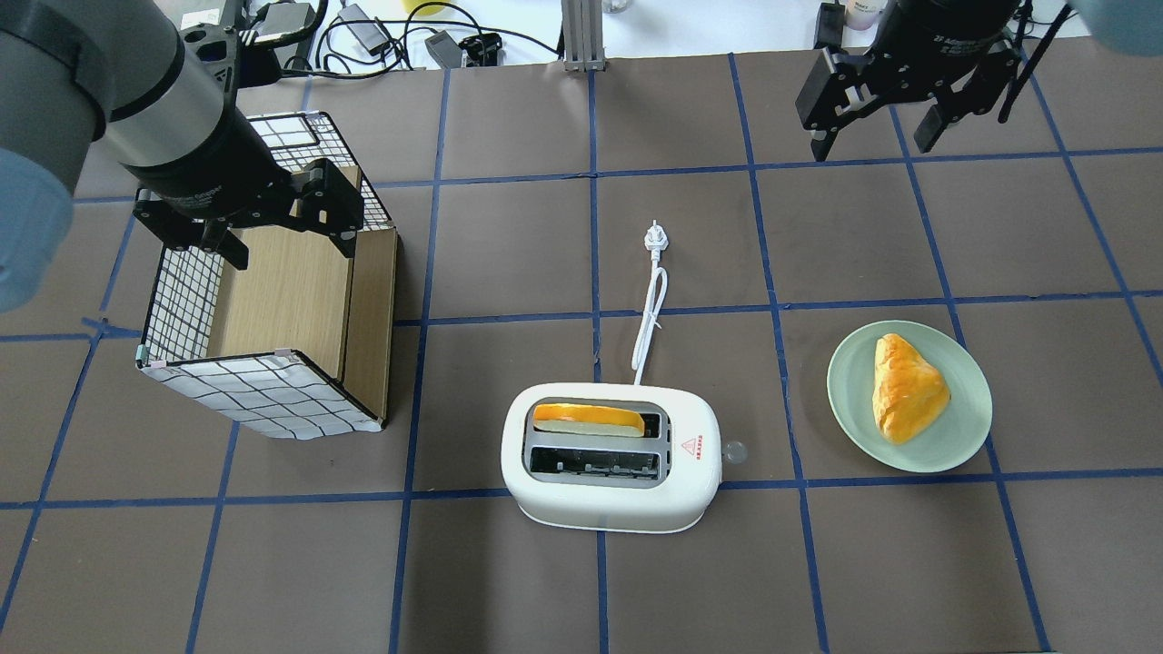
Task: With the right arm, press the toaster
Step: 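Lift the right gripper up and away from the toaster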
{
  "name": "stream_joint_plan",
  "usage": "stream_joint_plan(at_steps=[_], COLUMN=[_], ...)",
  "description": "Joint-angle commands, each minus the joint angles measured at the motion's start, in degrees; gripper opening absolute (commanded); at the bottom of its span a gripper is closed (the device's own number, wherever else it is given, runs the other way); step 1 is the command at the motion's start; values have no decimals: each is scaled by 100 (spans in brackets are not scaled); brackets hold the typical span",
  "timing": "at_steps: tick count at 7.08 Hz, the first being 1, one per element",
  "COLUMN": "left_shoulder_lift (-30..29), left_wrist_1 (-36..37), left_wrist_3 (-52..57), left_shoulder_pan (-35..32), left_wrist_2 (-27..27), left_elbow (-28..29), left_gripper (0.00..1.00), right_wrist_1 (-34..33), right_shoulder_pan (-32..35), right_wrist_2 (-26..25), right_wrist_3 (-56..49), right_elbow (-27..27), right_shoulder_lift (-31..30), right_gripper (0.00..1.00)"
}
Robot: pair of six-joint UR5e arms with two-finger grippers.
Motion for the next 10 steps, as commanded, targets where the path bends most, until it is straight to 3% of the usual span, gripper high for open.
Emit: stream_joint_plan(at_steps=[1, 5, 7, 8, 10], left_shoulder_lift=[1, 1, 1, 1, 1], left_wrist_1=[0, 0, 0, 0, 0], left_wrist_3=[0, 0, 0, 0, 0], left_shoulder_pan=[0, 0, 0, 0, 0], left_wrist_2=[0, 0, 0, 0, 0], left_elbow=[-1, -1, -1, -1, -1], left_gripper=[100, 100, 100, 100, 100], right_wrist_1=[109, 101, 283, 529, 287], right_shoulder_pan=[0, -44, -533, -571, -545], right_wrist_2=[-83, -22, 57, 93, 128], right_wrist_3=[-112, -295, -1043, -513, 212], right_elbow=[-184, -53, -1, 157, 735], right_shoulder_lift=[127, 127, 66, -152, -608], right_gripper=[100, 96, 95, 90, 89])
